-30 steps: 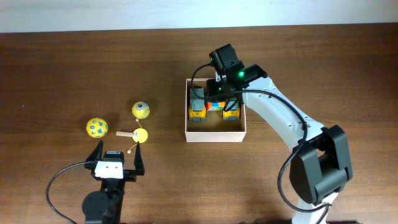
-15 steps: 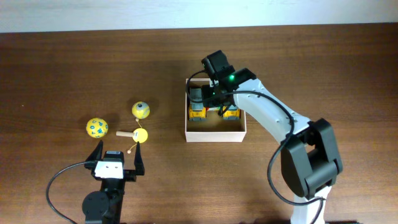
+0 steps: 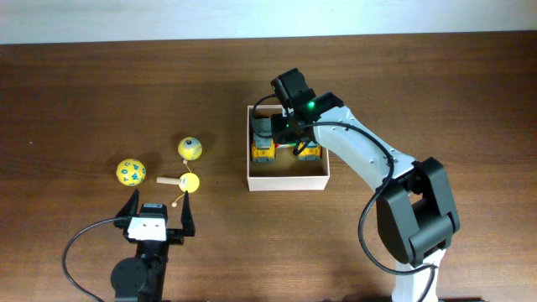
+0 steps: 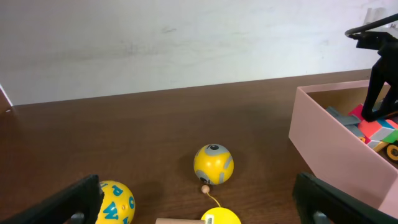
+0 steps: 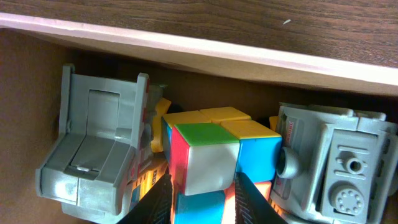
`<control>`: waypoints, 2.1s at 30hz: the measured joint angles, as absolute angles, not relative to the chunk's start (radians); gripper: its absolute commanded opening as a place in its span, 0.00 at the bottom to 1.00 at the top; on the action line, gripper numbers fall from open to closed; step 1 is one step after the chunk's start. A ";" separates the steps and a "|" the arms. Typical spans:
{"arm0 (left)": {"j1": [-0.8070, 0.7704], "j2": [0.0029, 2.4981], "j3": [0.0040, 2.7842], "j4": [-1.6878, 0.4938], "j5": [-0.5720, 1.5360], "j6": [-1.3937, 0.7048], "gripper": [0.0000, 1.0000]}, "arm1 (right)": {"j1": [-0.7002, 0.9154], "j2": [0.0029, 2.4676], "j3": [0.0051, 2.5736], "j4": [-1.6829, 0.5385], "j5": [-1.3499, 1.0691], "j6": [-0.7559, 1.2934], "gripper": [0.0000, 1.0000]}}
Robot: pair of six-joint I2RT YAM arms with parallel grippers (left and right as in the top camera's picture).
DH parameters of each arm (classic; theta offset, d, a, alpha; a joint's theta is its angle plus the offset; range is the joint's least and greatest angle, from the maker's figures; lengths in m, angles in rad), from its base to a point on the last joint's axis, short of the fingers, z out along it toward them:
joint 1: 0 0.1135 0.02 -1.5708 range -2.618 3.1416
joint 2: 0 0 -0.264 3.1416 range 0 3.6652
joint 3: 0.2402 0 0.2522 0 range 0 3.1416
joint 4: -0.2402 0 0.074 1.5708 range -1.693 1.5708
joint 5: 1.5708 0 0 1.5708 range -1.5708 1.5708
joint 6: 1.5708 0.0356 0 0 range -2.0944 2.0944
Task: Pack container
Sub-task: 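Lower the cube between the two trucks in the box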
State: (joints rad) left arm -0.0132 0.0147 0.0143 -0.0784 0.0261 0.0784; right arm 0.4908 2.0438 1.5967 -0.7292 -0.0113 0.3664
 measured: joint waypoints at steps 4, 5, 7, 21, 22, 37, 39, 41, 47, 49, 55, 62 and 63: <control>-0.013 0.015 0.014 -0.078 0.026 0.078 0.99 | 0.491 2.044 1.597 -0.733 -0.009 0.366 0.27; -0.013 0.015 0.014 -0.079 0.026 0.078 0.99 | 0.491 2.044 1.597 -0.736 -0.009 0.366 0.27; -0.013 0.015 0.014 -0.078 0.026 0.078 0.99 | 0.491 2.045 1.601 -0.742 -0.009 0.362 0.28; -0.013 0.015 0.014 -0.078 0.026 0.078 0.99 | 0.492 2.049 1.617 -0.776 -0.007 0.358 0.28; -0.013 0.015 0.014 -0.078 0.026 0.078 0.99 | 0.492 2.049 1.621 -0.783 -0.006 0.358 0.28; -0.013 0.015 0.015 -0.078 0.026 0.078 0.99 | 0.492 2.057 1.676 -0.836 0.086 0.329 0.32; -0.013 0.015 0.014 -0.078 0.026 0.078 0.99 | 0.492 2.058 1.676 -0.836 0.088 0.328 0.32; -0.013 0.015 0.014 -0.078 0.026 0.078 0.99 | 0.492 2.059 1.676 -0.837 0.090 0.328 0.32; -0.013 0.015 0.014 -0.079 0.026 0.078 0.99 | 0.492 2.068 1.676 -0.838 0.090 0.328 0.32; -0.013 0.015 0.014 -0.078 0.026 0.078 0.99 | 0.492 2.069 1.676 -0.838 0.089 0.327 0.32; -0.013 0.015 0.014 -0.078 0.026 0.078 0.99 | 0.496 2.070 1.676 -0.838 0.089 0.317 0.32; -0.013 0.015 0.014 -0.078 0.026 0.078 0.99 | 0.509 2.070 1.676 -0.843 0.089 0.307 0.32; -0.013 0.015 0.014 -0.078 0.026 0.078 0.99 | 0.511 2.070 1.676 -0.845 0.089 0.306 0.32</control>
State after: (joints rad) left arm -0.0132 0.0147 0.0143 -0.0784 0.0261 0.0780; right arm 0.5106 2.0697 1.6756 -0.8452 0.0891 0.3058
